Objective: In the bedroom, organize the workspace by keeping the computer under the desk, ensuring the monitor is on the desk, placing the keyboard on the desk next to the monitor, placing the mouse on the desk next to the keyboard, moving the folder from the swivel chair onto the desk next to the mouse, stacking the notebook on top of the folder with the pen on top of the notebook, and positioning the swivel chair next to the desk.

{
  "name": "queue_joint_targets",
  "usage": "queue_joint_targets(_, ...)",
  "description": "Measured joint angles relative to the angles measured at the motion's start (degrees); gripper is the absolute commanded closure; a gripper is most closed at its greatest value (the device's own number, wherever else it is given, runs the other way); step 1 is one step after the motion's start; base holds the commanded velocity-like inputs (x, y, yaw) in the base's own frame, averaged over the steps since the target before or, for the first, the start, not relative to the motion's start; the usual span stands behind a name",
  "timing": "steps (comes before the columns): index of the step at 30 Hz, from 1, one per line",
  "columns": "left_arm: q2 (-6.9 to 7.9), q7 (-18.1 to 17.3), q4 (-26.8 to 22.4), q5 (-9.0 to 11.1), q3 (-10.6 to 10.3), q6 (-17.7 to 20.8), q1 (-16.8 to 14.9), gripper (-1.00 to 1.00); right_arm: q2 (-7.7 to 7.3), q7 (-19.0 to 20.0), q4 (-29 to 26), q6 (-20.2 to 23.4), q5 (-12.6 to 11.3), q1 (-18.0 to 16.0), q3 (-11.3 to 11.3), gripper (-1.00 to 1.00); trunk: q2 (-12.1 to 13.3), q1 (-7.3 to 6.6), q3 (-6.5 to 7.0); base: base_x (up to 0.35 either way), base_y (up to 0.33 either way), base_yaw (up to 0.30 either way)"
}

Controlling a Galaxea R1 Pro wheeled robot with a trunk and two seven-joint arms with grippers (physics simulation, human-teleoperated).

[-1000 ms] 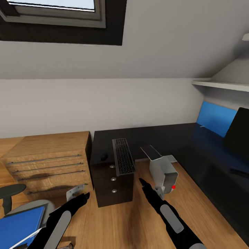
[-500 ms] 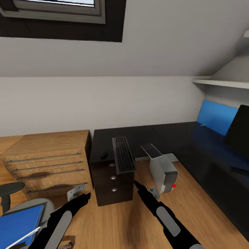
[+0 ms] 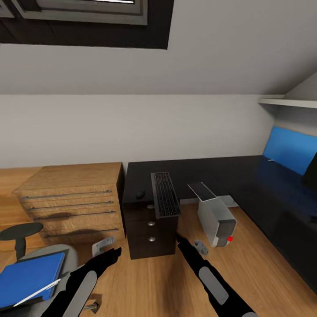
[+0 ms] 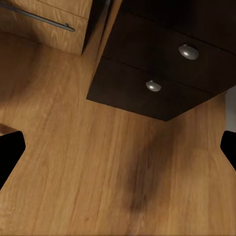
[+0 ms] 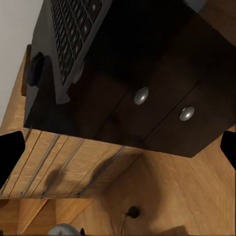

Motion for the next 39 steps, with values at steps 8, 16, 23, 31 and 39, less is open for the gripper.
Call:
queue_joint_targets(8, 0.00, -0.07, 0.00, 0.02, -0.03, 0.00, 0.00, -1.00, 0.02, 0.06, 0.00, -0.23, 4.88, 0.00, -0.02, -1.00, -3.21, 1.76, -1.44, 0.000, 0.000, 0.009)
queue_joint_targets(16, 0.04, -0.09, 0.00, 0.02, -0.03, 0.00, 0.00, -1.00, -0.18, 0.05, 0.04, -0.27, 5.14, 0.00, -0.13, -1.00, -6.42, 3.52, -2.87, 0.000, 0.000, 0.000)
queue_joint_targets(23, 0.05, -0.09, 0.00, 0.03, -0.03, 0.00, 0.00, -1.00, -0.23, 0.10, 2.39, -0.52, 5.15, 0.00, -0.29, -1.00, -9.23, 5.05, -4.13, 0.000, 0.000, 0.000)
queue_joint_targets(31, 0.06, -0.09, 0.00, 0.03, -0.02, 0.00, 0.00, -1.00, -1.90, 10.06, 1.83, -2.07, 7.22, 0.01, -0.16, -1.00, -12.44, 6.81, -5.57, 0.000, 0.000, 0.000)
queue_joint_targets(39, -0.01, -0.09, 0.00, 0.04, -0.03, 0.00, 0.00, -1.00, -6.50, 21.50, 1.91, 9.98, -2.80, -0.01, -3.62, -1.00, -14.06, 7.70, -6.29, 0.000, 0.000, 0.000)
